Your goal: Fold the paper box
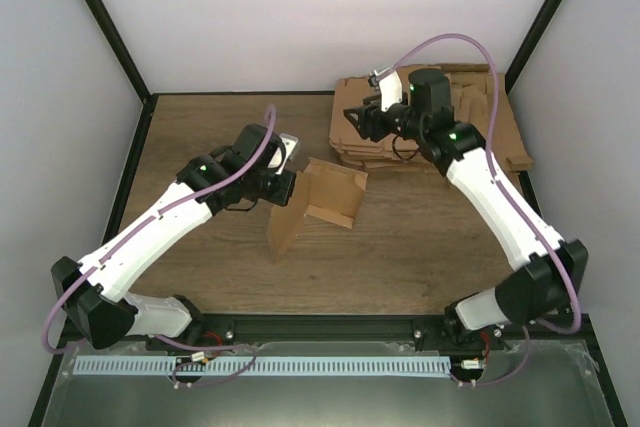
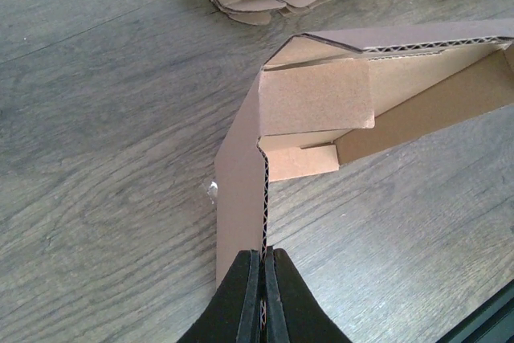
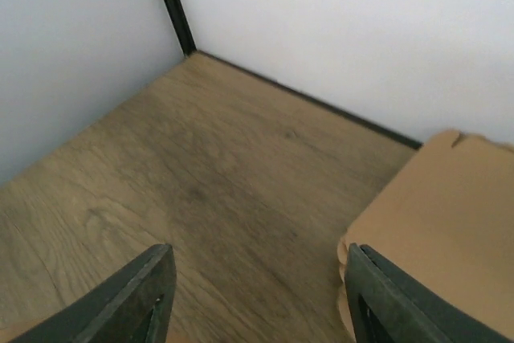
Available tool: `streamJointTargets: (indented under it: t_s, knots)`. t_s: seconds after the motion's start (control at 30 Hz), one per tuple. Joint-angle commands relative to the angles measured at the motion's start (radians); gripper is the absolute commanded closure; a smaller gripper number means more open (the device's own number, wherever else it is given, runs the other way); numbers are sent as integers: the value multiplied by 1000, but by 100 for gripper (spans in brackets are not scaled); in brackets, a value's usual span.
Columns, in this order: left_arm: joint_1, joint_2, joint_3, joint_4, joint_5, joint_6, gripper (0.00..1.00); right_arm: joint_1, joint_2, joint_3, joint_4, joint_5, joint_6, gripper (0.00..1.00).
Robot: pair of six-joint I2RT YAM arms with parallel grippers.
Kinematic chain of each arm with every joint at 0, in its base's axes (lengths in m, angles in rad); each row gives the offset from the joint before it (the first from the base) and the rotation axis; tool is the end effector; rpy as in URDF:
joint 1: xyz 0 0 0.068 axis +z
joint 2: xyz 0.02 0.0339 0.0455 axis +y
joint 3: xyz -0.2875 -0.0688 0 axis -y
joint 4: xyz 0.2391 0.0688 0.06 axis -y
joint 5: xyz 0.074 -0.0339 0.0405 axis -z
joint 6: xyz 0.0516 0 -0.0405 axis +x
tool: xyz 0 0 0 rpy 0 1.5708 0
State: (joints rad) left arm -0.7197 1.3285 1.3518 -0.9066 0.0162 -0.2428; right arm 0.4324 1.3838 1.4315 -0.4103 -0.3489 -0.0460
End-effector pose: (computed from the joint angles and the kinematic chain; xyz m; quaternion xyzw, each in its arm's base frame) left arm 0.2013 -0.1775 0.3611 0.2250 0.9142 -0.1628 0.2952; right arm 0.2805 0.1489 0.4239 -0.2878 0.7641 0.2476 0.5216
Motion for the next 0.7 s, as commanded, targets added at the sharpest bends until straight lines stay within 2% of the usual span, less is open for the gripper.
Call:
streamJointTargets:
  t_s: [0.0,0.1,0.3,0.67]
  knots:
    - [4,1,-17,21,25,10,96,-38,102,90,-139,-90,123,41]
    - [3,2,-18,19,27,11,96,-38,120,82,-164,-203,96,45]
    - [4,12,-10,15,33,13,96,-27,75,-22,-205,-330,47,47]
    - [7,46,10,9,51,7,96,21,9,-150,-240,-374,10,49]
